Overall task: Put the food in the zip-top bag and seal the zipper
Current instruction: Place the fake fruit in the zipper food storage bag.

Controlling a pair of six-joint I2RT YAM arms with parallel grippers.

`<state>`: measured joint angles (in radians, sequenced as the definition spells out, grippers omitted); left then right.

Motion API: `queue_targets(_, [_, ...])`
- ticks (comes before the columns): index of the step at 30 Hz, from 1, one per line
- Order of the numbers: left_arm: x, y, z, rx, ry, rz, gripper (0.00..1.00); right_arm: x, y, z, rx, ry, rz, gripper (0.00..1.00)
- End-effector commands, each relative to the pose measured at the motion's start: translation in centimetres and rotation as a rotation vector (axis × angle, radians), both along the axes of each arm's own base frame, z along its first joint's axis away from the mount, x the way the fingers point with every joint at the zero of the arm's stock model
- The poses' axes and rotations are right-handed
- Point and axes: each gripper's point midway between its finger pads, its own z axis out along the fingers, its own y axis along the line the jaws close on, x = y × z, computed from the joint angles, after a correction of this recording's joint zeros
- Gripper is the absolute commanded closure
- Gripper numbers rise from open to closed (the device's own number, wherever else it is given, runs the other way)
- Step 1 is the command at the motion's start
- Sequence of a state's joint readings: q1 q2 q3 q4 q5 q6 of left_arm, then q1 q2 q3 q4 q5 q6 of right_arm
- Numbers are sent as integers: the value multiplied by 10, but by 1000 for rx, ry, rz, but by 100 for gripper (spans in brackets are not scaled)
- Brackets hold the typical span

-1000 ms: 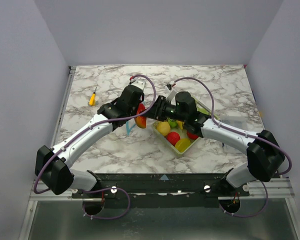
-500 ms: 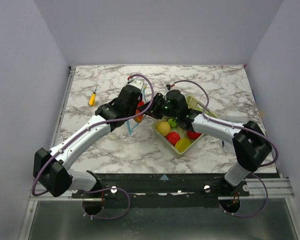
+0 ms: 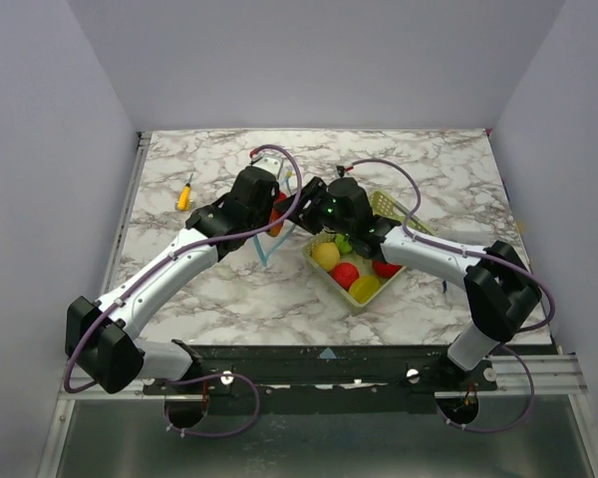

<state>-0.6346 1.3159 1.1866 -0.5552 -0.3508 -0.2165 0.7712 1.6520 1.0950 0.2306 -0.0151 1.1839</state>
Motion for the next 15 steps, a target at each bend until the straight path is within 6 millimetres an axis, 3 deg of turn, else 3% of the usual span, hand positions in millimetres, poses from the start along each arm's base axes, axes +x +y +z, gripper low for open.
queue_targets(1, [-1, -2, 9, -55, -15, -6, 100, 0, 7, 5, -24, -21, 28, 38])
queue_targets(5, [-2, -5, 11, -75, -11, -14, 100, -5, 3, 8, -30, -28, 40, 30])
queue_targets(10, [0, -3, 9, -80, -2, -9, 100, -11, -3, 20, -49, -65, 53, 30])
queue_targets(15, [0, -2, 10, -83, 0, -8, 100, -17, -27, 27, -173, -130, 42, 31])
